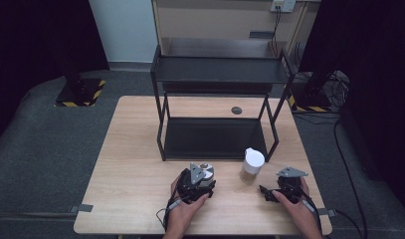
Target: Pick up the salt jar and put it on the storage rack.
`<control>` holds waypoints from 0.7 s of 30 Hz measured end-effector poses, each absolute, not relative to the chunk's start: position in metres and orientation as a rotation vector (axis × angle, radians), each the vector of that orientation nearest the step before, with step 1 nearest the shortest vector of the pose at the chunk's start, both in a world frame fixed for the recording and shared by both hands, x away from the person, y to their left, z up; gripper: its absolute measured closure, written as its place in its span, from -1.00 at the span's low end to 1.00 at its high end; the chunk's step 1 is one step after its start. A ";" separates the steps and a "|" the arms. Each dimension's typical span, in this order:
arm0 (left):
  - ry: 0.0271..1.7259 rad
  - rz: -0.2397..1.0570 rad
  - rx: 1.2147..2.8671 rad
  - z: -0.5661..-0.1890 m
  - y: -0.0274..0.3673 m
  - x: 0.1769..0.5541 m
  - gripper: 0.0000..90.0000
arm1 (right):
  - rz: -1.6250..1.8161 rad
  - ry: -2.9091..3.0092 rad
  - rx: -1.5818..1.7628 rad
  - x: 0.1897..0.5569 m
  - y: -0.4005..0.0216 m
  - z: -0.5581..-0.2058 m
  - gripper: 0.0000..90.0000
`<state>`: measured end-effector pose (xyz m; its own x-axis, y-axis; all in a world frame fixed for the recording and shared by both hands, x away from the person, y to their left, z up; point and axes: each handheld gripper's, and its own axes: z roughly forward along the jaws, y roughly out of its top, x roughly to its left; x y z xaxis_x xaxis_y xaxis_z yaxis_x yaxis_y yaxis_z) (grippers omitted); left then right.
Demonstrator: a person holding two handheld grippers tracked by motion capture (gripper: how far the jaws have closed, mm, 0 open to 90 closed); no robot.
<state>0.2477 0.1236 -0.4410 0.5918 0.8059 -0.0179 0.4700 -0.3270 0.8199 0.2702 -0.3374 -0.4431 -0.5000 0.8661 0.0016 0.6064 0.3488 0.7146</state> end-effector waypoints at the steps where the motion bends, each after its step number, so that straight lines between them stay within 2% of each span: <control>1: 1.019 0.505 1.979 -0.441 0.125 0.248 -0.34 | 0.943 2.240 1.294 0.270 -0.337 -0.443 -0.97; 21: 1.035 0.559 1.938 -0.422 0.125 0.237 -0.34 | 0.942 2.240 1.294 0.270 -0.337 -0.443 -0.97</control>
